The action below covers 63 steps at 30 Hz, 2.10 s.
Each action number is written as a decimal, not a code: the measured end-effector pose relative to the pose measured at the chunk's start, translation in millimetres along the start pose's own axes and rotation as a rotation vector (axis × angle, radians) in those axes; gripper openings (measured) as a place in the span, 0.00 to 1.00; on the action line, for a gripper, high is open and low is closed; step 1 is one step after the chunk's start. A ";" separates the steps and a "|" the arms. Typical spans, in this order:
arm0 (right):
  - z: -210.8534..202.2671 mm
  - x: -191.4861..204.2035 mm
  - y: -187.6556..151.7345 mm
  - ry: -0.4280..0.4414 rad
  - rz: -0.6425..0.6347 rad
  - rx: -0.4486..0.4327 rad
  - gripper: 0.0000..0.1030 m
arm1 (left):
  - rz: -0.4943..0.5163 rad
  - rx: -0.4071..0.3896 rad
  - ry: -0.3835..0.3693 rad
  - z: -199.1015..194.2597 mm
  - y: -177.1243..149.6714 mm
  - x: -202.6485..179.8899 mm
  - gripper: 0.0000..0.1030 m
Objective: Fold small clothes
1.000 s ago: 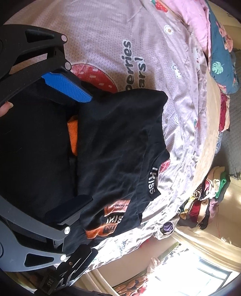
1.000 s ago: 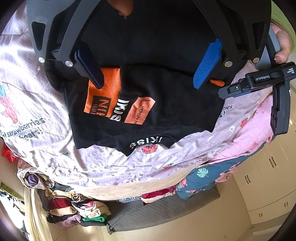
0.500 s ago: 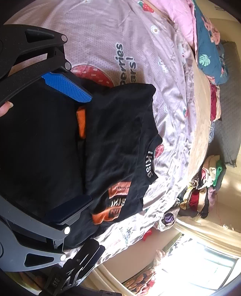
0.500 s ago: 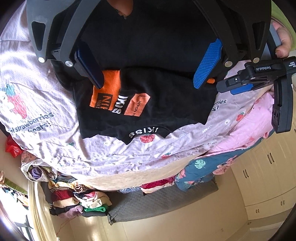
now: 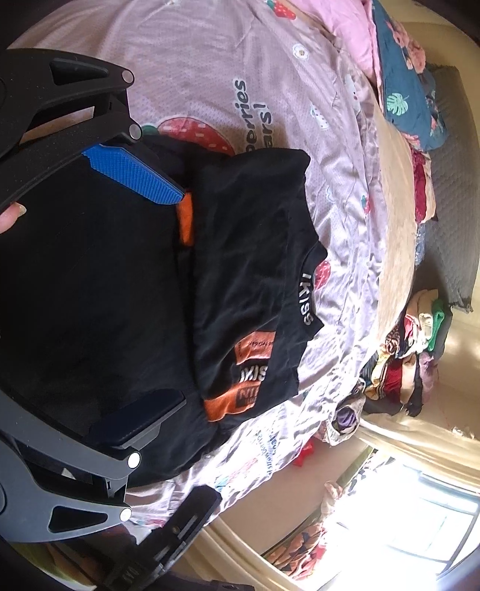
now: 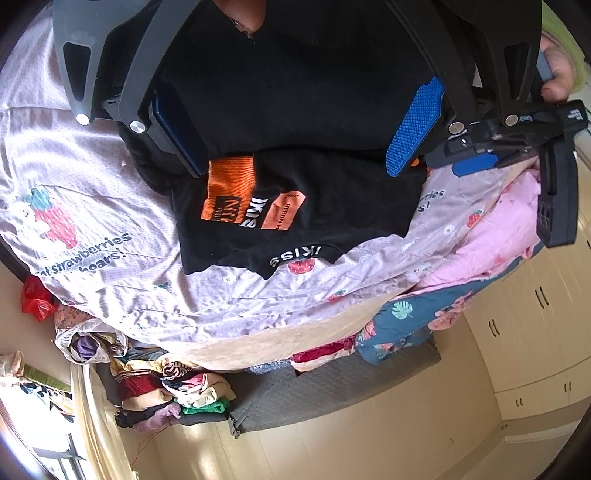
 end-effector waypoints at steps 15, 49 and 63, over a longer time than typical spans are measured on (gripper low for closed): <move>-37.2 -9.3 -22.8 -0.006 0.026 -0.003 0.96 | 0.028 0.013 -0.008 -15.9 -16.2 -2.6 0.91; -55.9 -73.6 -100.3 -0.158 0.102 0.166 0.96 | 0.022 0.100 0.063 -32.7 -76.7 41.8 0.91; -60.7 -87.0 -118.9 -0.215 0.081 0.184 0.95 | -0.028 0.162 0.108 -46.1 -116.5 90.3 0.91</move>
Point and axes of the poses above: each gripper's, at about its wrist camera, not at the fingertips, and z roughly the way its jaws point, x to its left, y to its top, the point moved 5 cm from there along z, roughly the way its jaws point
